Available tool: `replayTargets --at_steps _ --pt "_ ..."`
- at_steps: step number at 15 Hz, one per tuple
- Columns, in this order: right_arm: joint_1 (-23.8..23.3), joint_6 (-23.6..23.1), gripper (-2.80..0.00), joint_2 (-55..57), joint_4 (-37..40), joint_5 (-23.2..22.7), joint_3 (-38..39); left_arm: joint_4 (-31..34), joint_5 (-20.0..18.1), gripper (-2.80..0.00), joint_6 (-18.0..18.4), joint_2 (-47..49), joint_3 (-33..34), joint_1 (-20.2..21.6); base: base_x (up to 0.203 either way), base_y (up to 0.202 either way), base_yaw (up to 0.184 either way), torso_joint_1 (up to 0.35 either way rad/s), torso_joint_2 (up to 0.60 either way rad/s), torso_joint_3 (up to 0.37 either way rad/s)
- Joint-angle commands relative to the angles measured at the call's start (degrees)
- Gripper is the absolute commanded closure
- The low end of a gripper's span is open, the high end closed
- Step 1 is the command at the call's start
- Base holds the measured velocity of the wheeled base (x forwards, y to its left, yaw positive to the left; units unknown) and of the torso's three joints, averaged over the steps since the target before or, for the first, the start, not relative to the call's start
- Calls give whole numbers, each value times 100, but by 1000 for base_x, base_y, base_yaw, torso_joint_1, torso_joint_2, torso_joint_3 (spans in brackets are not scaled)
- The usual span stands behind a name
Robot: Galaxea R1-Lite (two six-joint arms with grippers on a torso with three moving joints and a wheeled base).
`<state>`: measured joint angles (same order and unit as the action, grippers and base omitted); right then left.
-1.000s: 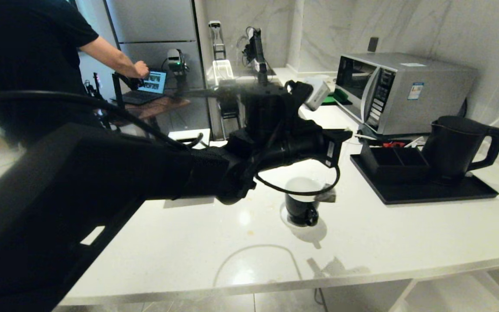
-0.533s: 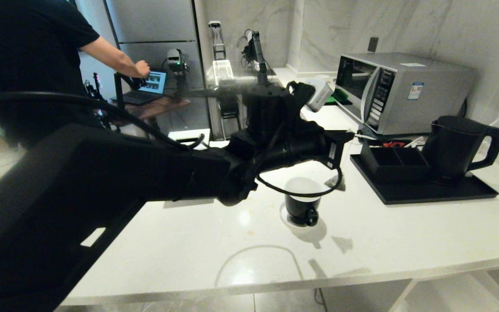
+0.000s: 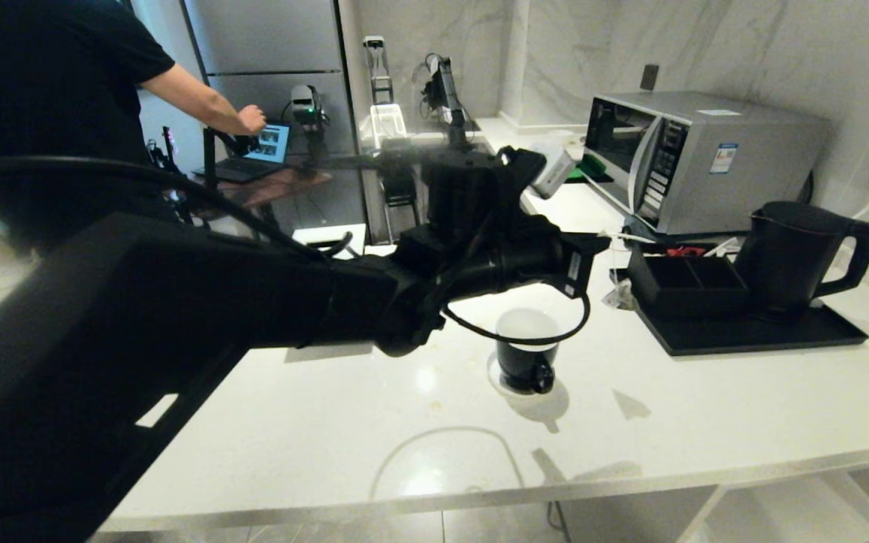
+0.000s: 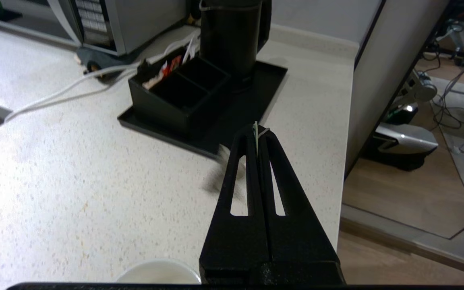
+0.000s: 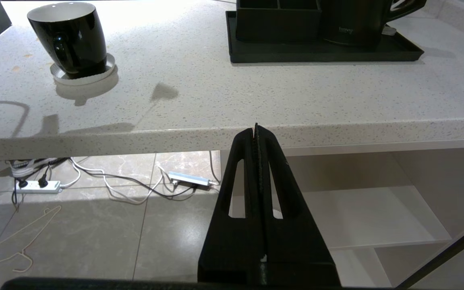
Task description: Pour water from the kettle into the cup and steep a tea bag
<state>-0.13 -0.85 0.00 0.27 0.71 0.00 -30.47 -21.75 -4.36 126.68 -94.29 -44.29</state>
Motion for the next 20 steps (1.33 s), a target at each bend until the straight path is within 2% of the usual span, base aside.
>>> replayTargets --at_steps 1,20 --pt "-4 -3 0 9 0 0 0 24 -14 0 -4 -38 -28 -1 0 0 0 0 0 0" --pt "-4 -3 0 9 0 0 0 102 -31 0 84 76 60 298 0 0 0 0 0 0"
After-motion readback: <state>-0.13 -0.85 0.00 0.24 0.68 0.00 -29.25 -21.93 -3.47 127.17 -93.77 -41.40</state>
